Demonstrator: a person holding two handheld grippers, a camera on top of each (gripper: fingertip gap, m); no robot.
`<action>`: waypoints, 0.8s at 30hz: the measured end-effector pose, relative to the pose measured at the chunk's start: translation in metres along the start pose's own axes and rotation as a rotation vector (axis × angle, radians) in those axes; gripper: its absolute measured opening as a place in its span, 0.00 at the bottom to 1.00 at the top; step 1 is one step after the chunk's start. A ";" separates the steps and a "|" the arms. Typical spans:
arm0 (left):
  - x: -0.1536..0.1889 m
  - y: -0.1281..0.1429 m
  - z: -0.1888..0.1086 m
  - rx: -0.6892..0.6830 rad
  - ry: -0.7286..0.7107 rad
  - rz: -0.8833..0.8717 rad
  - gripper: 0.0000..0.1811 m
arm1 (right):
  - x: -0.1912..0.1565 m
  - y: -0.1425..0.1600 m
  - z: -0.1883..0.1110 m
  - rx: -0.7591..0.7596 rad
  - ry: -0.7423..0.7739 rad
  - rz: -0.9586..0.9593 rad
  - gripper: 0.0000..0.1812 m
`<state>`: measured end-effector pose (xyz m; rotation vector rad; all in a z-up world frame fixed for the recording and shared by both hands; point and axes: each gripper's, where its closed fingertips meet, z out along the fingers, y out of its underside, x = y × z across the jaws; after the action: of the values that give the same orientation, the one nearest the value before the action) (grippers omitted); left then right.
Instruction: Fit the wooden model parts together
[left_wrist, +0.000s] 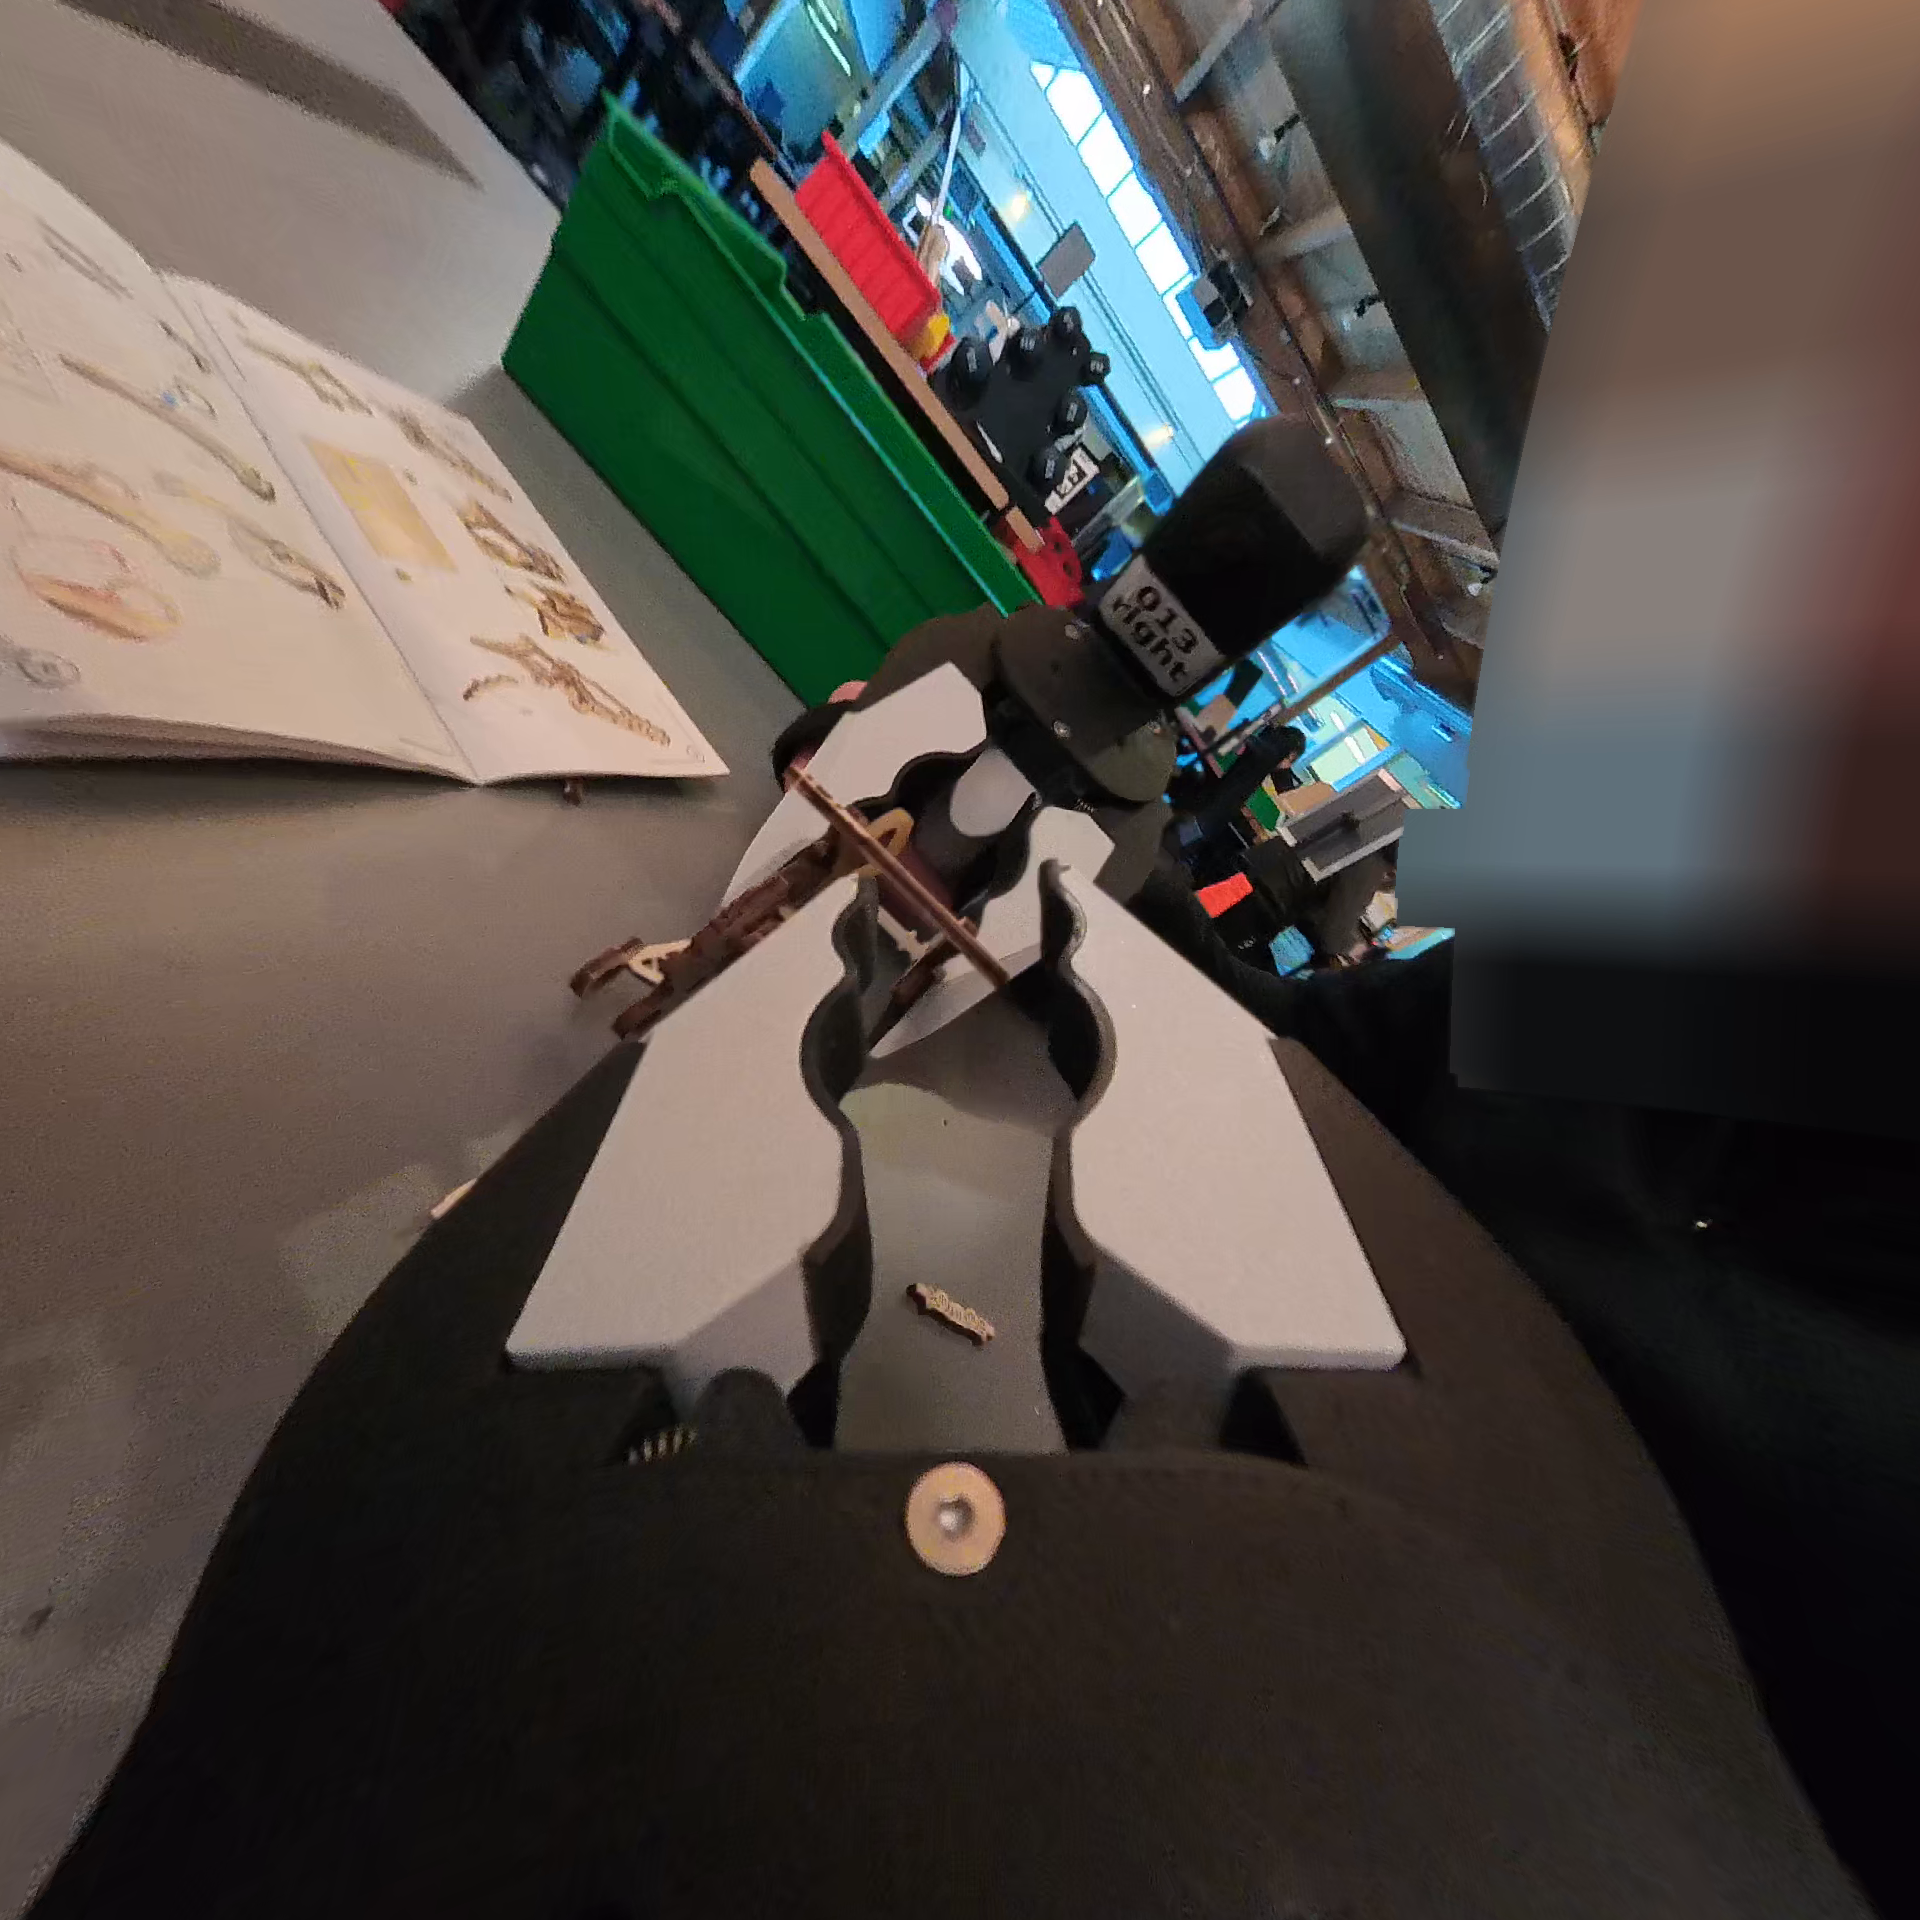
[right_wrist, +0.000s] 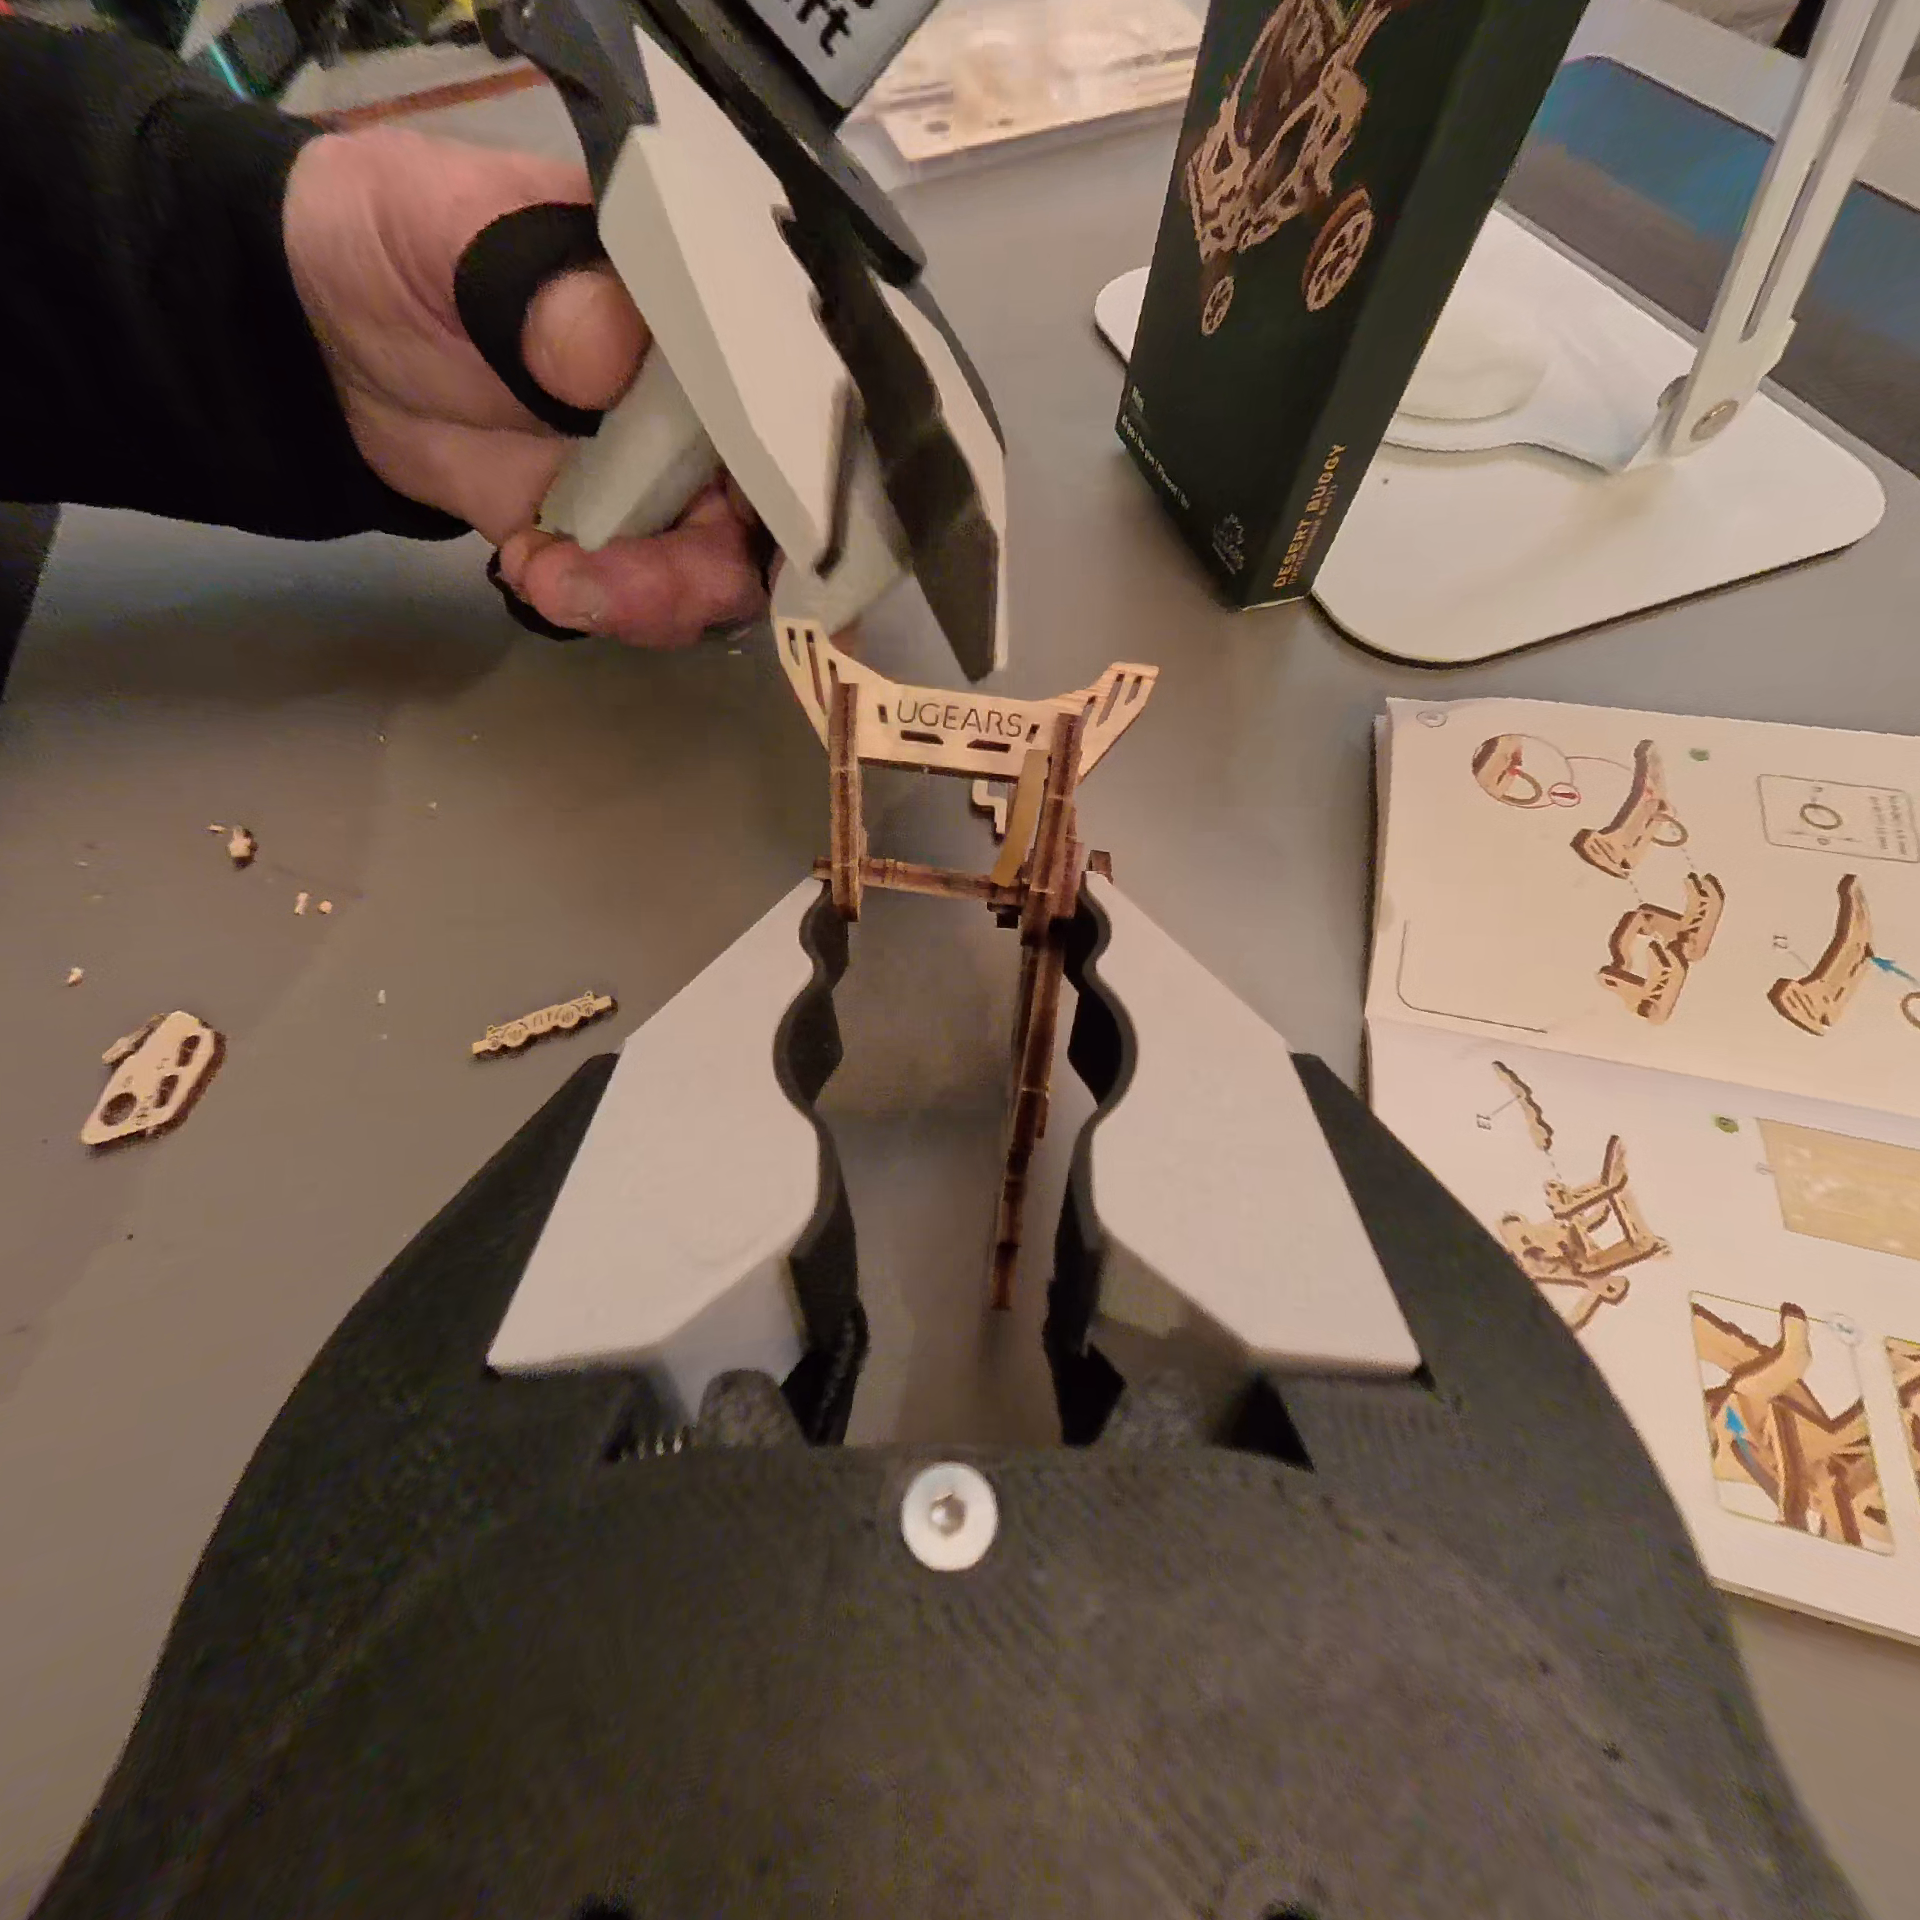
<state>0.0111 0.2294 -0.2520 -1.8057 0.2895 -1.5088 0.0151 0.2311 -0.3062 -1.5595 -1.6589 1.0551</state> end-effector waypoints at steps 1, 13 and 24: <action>0.002 -0.003 -0.004 0.016 -0.011 0.020 0.16 | -0.001 -0.003 -0.002 0.019 -0.013 0.014 0.22; 0.019 -0.005 -0.002 -0.007 -0.178 0.346 0.31 | -0.036 -0.068 -0.041 0.410 -0.412 0.234 0.22; 0.046 0.007 0.000 -0.039 -0.140 0.395 0.08 | -0.059 -0.091 -0.048 0.526 -0.624 0.396 0.22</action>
<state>0.0261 0.1968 -0.2219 -1.7491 0.5721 -1.1028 0.0178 0.1803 -0.1985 -1.2876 -1.2656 2.1565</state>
